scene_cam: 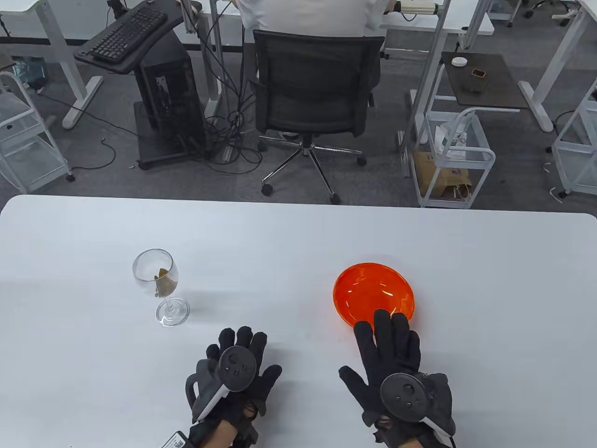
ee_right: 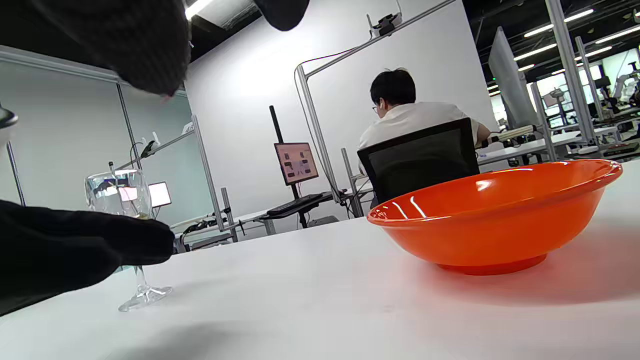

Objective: Pour raisins from wine glass into the bowl

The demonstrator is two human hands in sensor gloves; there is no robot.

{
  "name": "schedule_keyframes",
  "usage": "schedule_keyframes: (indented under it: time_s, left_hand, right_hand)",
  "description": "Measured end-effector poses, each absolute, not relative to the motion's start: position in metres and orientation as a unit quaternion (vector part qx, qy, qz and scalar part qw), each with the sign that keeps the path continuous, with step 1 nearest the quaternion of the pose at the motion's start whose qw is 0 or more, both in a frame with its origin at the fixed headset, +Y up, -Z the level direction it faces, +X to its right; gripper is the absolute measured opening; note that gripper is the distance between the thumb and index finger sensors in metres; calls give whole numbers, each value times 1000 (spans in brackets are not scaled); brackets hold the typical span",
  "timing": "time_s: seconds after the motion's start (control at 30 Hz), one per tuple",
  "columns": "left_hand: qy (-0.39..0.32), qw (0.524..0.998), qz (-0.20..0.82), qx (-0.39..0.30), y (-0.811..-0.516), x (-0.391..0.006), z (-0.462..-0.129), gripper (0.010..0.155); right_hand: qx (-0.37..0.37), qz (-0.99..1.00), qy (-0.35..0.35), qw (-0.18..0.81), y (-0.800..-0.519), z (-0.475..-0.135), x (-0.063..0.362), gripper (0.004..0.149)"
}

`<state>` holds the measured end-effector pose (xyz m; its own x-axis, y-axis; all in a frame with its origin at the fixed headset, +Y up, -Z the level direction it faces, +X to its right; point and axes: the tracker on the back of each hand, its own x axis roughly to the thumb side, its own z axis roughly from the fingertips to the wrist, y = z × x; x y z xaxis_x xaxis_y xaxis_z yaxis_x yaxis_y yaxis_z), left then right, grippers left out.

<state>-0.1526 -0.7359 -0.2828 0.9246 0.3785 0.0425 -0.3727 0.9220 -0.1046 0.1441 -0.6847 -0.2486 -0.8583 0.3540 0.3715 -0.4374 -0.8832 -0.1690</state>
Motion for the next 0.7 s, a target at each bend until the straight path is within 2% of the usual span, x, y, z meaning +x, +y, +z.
schedule_keyframes:
  time_s: [0.7]
  left_hand:
    - [-26, 980, 194, -46, -732, -152, -282, 77]
  right_hand:
    - [154, 961, -96, 207, -699, -256, 145, 81]
